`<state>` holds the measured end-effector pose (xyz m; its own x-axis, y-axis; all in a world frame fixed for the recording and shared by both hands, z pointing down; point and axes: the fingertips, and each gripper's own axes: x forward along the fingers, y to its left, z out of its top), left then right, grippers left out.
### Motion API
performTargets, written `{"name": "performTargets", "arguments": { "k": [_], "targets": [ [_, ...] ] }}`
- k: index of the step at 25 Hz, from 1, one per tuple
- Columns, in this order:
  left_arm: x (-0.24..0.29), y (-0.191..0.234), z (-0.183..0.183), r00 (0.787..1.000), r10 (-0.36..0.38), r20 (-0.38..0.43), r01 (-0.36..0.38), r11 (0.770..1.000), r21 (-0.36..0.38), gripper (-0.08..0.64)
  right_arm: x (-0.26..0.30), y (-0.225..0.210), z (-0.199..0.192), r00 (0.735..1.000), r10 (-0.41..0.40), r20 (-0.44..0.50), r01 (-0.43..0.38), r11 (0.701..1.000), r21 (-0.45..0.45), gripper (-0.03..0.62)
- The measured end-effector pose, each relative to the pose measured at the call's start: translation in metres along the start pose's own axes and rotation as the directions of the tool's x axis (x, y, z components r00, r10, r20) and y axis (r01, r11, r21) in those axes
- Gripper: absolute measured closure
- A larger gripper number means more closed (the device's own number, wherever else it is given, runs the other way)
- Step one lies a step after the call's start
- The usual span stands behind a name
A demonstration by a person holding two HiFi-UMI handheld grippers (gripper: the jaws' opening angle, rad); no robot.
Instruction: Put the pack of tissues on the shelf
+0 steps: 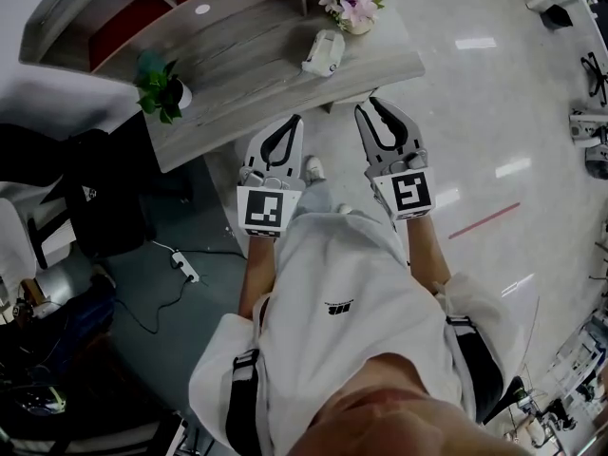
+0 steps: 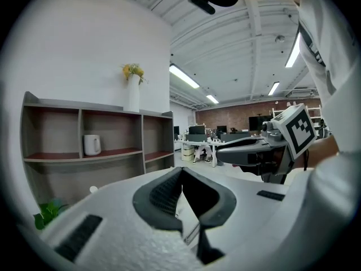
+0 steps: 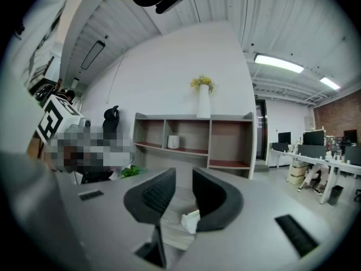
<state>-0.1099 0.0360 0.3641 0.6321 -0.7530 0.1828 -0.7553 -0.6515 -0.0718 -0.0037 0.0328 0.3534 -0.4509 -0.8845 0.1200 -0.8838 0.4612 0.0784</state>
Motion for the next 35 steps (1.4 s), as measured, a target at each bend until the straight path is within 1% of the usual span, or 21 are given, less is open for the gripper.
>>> {"name": "performTargets", "arguments": {
  "k": [2,6,17,24,29,35],
  "targets": [
    [0.008,0.01,-0.002,1.0,-0.016,-0.005,0.016,1.0,-0.011,0.531,0.013,-0.002,-0.003,1.0,-0.016,-0.014,0.016,1.0,-0.002,0.495],
    [0.022,0.021,-0.013,0.997,-0.069,-0.02,0.069,0.998,-0.007,0.532,0.032,-0.006,-0.011,0.998,-0.051,-0.036,0.051,0.999,-0.001,0.495],
    [0.06,0.036,-0.046,0.984,-0.162,-0.071,0.16,0.987,-0.031,0.531,0.068,-0.019,-0.061,0.985,-0.112,-0.132,0.116,0.993,0.023,0.494],
    [0.088,0.042,-0.061,0.978,-0.188,-0.093,0.185,0.982,-0.036,0.531,0.091,-0.031,-0.089,0.977,-0.111,-0.181,0.117,0.993,0.025,0.488],
    [0.104,0.045,-0.076,0.975,-0.186,-0.12,0.181,0.982,-0.051,0.532,0.106,-0.036,-0.111,0.972,-0.096,-0.217,0.103,0.995,0.02,0.483],
    [0.124,0.047,-0.094,0.97,-0.188,-0.151,0.181,0.981,-0.064,0.531,0.121,-0.047,-0.141,0.963,-0.083,-0.258,0.1,0.994,0.053,0.482]
  ]
}}
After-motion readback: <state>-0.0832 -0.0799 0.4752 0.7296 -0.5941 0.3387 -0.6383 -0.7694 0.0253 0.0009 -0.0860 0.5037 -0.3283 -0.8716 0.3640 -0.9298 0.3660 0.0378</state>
